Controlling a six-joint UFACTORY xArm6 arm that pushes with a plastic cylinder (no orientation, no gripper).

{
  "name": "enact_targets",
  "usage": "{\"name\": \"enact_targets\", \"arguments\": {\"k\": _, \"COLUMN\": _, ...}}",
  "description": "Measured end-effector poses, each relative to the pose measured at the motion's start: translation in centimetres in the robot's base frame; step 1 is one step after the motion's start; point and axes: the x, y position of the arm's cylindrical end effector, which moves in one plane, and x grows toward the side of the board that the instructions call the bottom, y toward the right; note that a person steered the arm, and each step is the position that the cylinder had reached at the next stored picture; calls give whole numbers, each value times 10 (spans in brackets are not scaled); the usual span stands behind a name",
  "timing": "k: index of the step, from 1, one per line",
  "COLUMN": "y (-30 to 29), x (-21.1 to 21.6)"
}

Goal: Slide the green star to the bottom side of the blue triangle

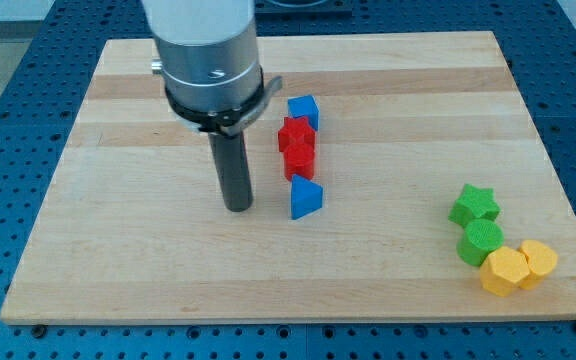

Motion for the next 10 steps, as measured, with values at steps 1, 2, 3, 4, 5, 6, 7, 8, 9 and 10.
{"name": "enact_targets", "arguments": {"k": 1, "y": -21, "x": -67}}
{"name": "enact_targets", "arguments": {"k": 2, "y": -22, "x": -142}}
{"name": "enact_targets", "arguments": {"k": 3, "y": -18, "x": -204}}
{"name": "enact_targets", "arguments": {"k": 4, "y": 10, "x": -235}}
{"name": "enact_targets", "arguments": {"k": 5, "y": 74, "x": -242}}
{"name": "enact_targets", "arguments": {"k": 6, "y": 126, "x": -247}}
{"name": "enact_targets", "arguments": {"k": 7, "y": 132, "x": -244}}
{"name": "enact_targets", "arguments": {"k": 8, "y": 202, "x": -176}}
{"name": "enact_targets", "arguments": {"k": 9, "y": 238, "x": -128}}
{"name": "enact_targets", "arguments": {"k": 10, "y": 248, "x": -102}}
